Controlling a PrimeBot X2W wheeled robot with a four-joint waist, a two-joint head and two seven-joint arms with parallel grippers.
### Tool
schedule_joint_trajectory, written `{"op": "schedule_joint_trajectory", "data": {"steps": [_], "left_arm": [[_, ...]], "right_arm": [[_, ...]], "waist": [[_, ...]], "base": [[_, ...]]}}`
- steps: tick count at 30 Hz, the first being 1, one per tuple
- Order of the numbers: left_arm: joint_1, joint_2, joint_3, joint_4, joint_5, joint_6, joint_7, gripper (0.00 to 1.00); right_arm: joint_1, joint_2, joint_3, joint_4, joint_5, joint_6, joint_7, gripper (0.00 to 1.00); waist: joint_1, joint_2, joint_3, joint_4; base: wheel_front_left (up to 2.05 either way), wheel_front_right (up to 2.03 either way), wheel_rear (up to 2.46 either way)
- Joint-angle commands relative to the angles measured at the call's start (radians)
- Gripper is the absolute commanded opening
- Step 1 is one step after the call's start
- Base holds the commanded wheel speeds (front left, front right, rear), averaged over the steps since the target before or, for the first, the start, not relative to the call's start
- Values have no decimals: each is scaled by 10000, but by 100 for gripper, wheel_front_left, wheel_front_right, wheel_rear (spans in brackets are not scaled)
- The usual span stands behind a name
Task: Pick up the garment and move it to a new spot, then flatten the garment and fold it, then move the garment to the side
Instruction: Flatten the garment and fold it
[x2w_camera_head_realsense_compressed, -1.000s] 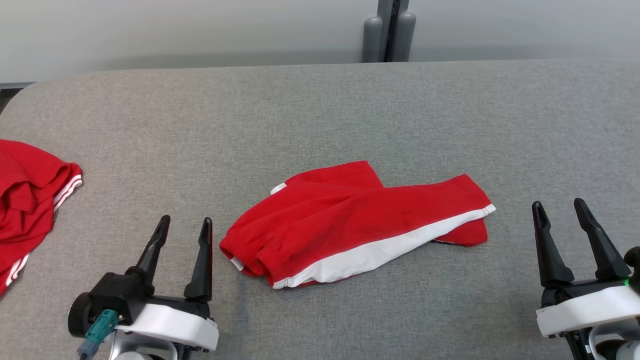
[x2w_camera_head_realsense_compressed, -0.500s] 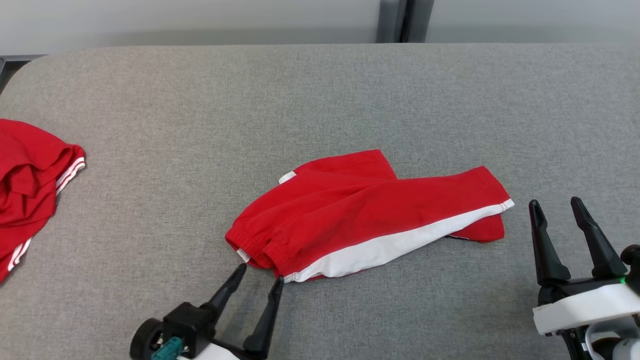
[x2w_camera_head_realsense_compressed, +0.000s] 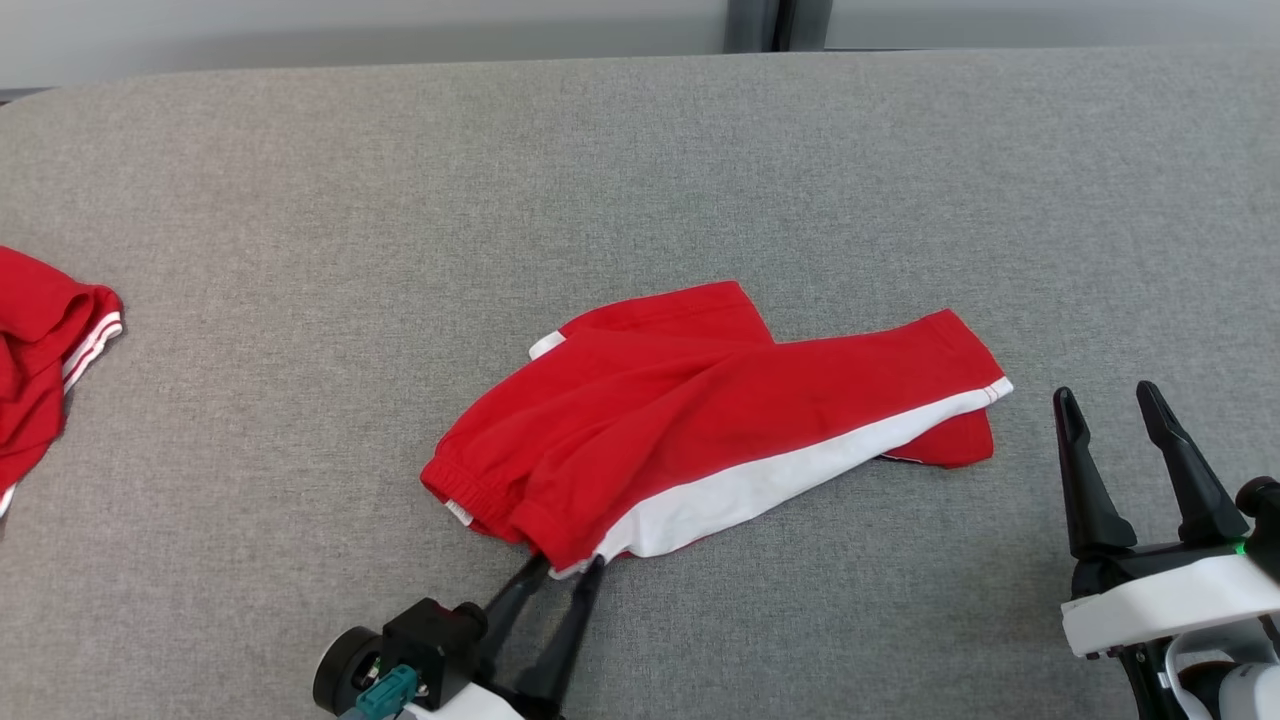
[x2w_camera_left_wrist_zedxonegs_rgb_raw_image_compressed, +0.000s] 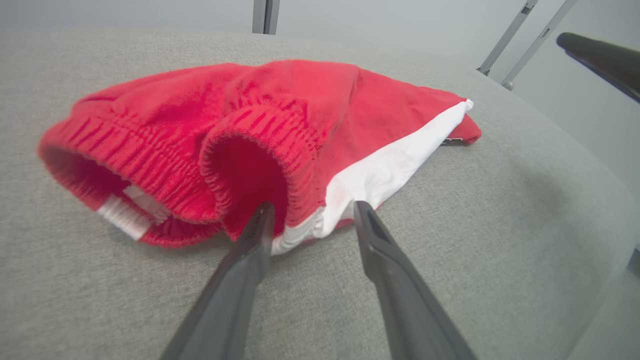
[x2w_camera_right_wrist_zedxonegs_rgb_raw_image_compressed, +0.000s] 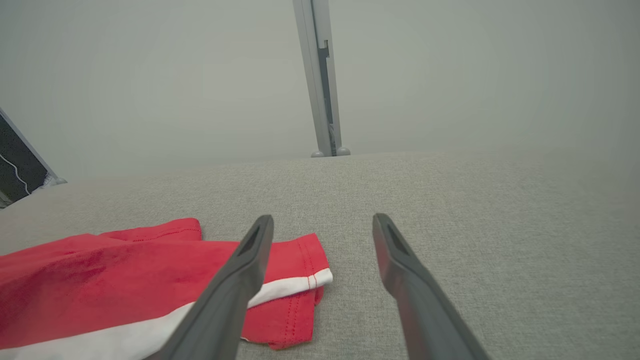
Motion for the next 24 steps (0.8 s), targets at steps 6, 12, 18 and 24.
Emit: {"op": "schedule_joint_trajectory", "data": {"steps": [6,12,18,24], "left_arm": [[-279,163,-8,-54,81,19,-76,0],[-471,152,-86,-131,151,-21,-119,0],[-859,62,-165,-63,197,-71,-322,0],[-1112,-43,-210,170,208,-60,-586,0]], "right_arm": [[-228,-129,-160,324,45,3,-18,100],[-695,-444,39,1065,198,3,64,100],[-1305,-809,236,2154,427,3,120,100],[-1518,-940,604,2745,694,3,47,92]], "waist": [[0,0,179,118],[0,0,468,305],[0,0,981,661],[0,0,1223,784]], "base": [[0,0,0],[0,0,0],[0,0,0],[0,0,0]]}}
